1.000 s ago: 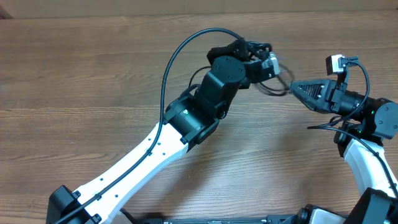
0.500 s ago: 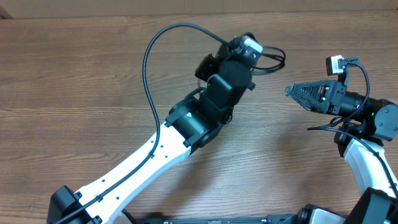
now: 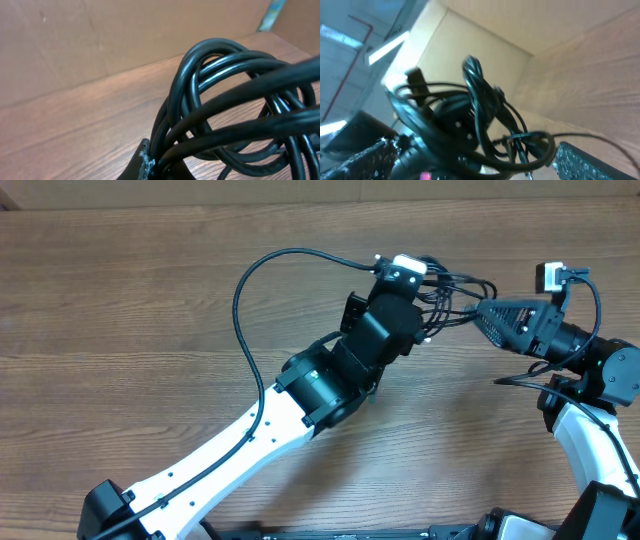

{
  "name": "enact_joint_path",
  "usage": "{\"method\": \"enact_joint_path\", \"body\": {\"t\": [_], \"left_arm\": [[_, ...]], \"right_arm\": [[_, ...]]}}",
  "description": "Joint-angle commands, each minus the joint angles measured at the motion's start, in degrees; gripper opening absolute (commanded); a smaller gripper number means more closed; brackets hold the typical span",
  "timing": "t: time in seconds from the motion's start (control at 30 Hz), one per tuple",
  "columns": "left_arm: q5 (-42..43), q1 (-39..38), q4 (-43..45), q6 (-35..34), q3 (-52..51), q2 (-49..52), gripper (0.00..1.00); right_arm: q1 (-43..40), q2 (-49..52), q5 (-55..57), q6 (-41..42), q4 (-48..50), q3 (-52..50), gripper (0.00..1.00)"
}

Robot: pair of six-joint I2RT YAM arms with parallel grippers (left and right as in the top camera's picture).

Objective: Untangle cables

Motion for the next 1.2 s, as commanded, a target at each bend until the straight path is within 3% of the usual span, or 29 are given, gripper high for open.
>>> {"method": "enact_joint_path", "body": {"t": [0.0,0.17,0.43,0.67,0.97,1.17], "left_arm": [[0.3,3.5,-2.1,-6.4,1.5,-1.1,0.04],[5.0,9.7,-6.4,-8.4,1.5,-1.6,0.04],[8.6,16.2,-7.0,-8.1,1.5,-2.7,0.04],[9.5,16.9,-8.9,-8.1,1.5,-2.7,0.04],[12.3,16.9,-9.9,-8.5,1.5,-2.7,0.04],[19.6,16.8,-10.2,-10.2,1.5,-2.7,0.04]], "right_arm": [[-0.1,0.2,8.1,0.7,0.0,0.4,0.99],[1.3,0.2,12.9,-2.3,-6.2,1.3,1.00],[9.3,0.2,16.3,-14.3,-27.8,10.9,1.00],[16.8,0.2,26.2,-37.1,-59.6,17.4,1.00],[25.3,0.2,35.6,-50.2,-68.8,17.9,0.99],[29.6,0.2,50.2,-52.6,-72.3,17.9,0.89]]}}
